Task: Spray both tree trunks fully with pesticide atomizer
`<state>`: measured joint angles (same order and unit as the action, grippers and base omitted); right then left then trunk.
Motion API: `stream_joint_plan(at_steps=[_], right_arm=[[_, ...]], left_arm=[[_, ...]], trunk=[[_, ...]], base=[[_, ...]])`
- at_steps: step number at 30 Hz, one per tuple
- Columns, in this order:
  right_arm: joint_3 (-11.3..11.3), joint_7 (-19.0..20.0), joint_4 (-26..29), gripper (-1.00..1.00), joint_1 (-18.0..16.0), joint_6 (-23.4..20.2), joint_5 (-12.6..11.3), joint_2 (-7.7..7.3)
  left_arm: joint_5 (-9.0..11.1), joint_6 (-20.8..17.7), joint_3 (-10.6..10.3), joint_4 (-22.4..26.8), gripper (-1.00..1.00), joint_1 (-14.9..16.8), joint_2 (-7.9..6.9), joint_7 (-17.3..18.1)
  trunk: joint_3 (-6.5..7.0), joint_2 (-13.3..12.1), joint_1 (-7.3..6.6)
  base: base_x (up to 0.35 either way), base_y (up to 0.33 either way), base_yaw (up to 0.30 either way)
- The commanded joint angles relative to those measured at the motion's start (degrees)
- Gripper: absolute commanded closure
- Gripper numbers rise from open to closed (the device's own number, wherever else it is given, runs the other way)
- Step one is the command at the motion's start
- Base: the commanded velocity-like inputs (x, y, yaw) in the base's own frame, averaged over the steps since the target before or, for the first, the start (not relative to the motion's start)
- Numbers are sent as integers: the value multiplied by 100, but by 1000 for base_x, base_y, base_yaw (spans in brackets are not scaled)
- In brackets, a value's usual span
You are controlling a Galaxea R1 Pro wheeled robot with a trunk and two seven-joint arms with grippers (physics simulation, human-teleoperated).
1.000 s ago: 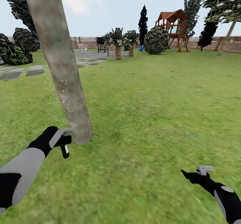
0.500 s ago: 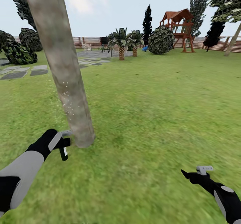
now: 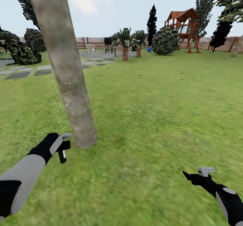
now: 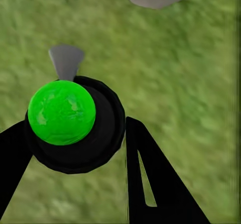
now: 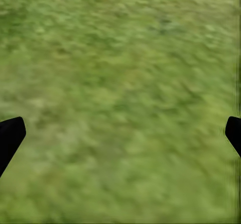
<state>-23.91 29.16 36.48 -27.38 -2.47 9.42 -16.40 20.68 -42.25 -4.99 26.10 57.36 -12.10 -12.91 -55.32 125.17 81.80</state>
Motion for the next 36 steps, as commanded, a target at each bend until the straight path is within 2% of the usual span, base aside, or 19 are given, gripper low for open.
stream_joint_plan(at_steps=[1,6,13,22,29,36], right_arm=[[-34,46,9,-100,-4,-26,47,6],[-34,46,9,-100,-4,-26,49,6],[-34,46,9,-100,-4,-26,51,6],[-32,46,5,-100,-4,-26,50,6],[-26,46,5,-100,-4,-26,50,6],[-26,46,5,-100,-4,-26,49,6]], left_arm=[[59,-22,-47,9,100,3,-7,-44],[59,-28,-46,9,100,3,-11,-44],[44,-29,-37,9,100,3,-12,-44],[35,-12,-37,2,100,-63,-12,-53],[41,-14,-37,9,100,-67,-8,-53],[42,-20,-37,12,100,-67,-7,-70]], trunk=[[-5,3,-1],[-5,3,-1],[-5,3,-1],[-5,3,-1],[-5,3,-1],[-5,3,-1]], base=[[0,-227,0],[130,-200,38],[301,-14,155],[73,-23,90],[190,-205,14],[3,-271,73]])
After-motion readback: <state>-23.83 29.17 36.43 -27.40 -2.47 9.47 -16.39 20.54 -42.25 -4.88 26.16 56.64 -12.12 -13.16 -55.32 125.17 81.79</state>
